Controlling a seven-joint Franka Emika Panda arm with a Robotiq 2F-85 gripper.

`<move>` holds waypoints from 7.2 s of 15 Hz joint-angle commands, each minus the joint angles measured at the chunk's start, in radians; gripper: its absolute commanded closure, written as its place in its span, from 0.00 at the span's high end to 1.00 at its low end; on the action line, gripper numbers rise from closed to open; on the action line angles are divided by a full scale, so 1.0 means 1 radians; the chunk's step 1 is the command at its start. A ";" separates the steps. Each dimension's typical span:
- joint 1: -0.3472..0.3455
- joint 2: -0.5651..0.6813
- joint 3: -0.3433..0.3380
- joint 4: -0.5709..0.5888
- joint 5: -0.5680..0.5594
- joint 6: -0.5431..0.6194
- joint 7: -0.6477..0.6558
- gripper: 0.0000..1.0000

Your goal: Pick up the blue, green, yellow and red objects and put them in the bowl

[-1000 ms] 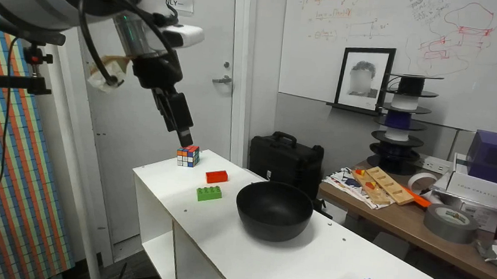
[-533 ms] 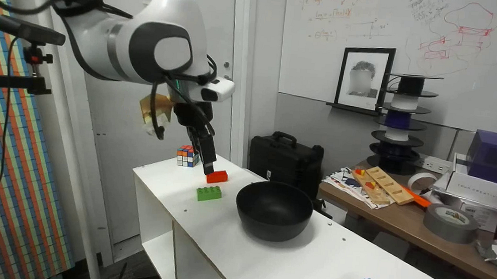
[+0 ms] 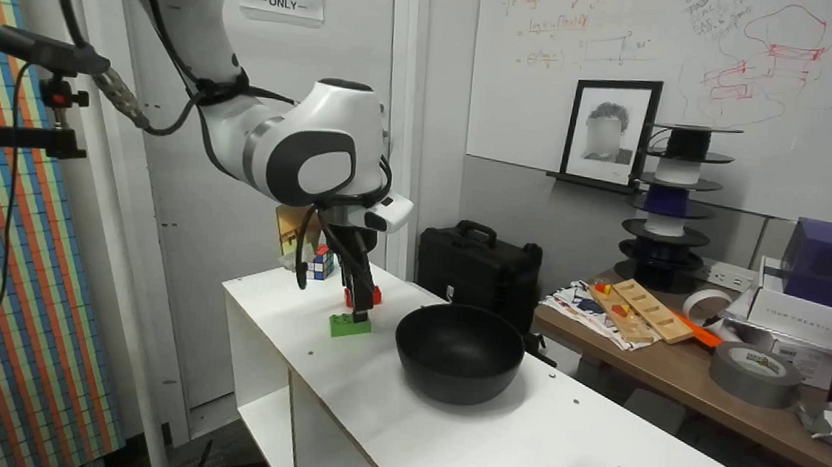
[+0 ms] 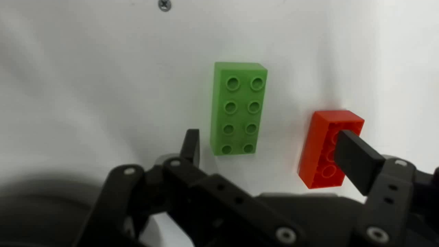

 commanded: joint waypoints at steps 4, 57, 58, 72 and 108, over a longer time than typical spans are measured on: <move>0.068 0.091 -0.054 0.135 0.063 -0.098 -0.009 1.00; 0.066 -0.050 -0.082 0.148 0.217 -0.148 0.258 1.00; 0.074 -0.012 -0.076 0.181 0.227 -0.151 0.283 1.00; 0.091 0.291 -0.015 0.610 0.228 -0.407 0.365 1.00; 0.172 -0.232 -0.135 0.126 -0.050 -0.436 0.285 0.11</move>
